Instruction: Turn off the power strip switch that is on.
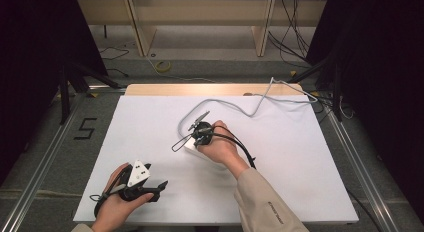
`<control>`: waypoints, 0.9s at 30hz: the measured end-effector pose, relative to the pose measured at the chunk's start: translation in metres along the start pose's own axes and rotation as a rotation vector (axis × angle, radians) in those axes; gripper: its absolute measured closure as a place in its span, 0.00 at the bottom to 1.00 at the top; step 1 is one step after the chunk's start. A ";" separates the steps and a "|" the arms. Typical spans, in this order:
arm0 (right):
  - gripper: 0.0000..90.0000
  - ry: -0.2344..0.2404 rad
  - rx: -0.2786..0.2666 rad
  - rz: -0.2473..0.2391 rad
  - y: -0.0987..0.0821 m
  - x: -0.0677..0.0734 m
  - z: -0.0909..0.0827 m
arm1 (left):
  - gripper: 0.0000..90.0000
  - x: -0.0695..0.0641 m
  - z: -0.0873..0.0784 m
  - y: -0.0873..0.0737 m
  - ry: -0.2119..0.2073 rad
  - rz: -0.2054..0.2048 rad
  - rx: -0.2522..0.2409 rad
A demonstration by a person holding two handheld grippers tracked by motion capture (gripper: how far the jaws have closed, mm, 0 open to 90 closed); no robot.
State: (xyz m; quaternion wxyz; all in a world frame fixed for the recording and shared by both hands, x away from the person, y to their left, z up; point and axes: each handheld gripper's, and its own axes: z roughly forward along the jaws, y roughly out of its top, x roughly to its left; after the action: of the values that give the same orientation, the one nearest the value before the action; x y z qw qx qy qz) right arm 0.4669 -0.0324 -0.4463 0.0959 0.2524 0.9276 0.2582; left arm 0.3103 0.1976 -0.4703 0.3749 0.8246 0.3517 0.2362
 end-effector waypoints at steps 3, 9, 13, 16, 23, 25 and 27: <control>1.00 -0.006 -0.009 0.003 0.000 0.001 0.001 | 0.22 0.000 0.000 0.000 0.000 -0.002 0.000; 1.00 -0.003 -0.011 0.000 0.000 0.002 0.001 | 0.22 0.000 0.000 0.000 0.000 -0.003 0.000; 1.00 -0.001 -0.016 0.000 0.000 0.001 0.001 | 0.22 0.000 0.000 0.000 -0.001 -0.003 0.000; 1.00 -0.002 -0.020 0.002 0.001 0.001 -0.002 | 0.22 0.000 0.000 0.000 0.000 0.000 0.001; 1.00 -0.014 -0.058 0.006 -0.003 0.000 -0.005 | 0.22 0.000 0.000 0.000 0.000 -0.004 0.001; 1.00 -0.019 -0.074 0.003 -0.004 0.001 -0.007 | 0.22 0.001 0.000 0.000 0.000 -0.002 0.001; 1.00 -0.022 -0.084 0.002 -0.004 0.000 -0.010 | 0.22 0.000 0.000 0.000 0.000 -0.004 0.000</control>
State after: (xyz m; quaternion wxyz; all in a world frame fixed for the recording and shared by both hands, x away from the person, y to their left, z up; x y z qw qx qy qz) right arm 0.4617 -0.0397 -0.4397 0.1164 0.2519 0.9146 0.2940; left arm 0.3104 0.1980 -0.4704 0.3751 0.8240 0.3534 0.2356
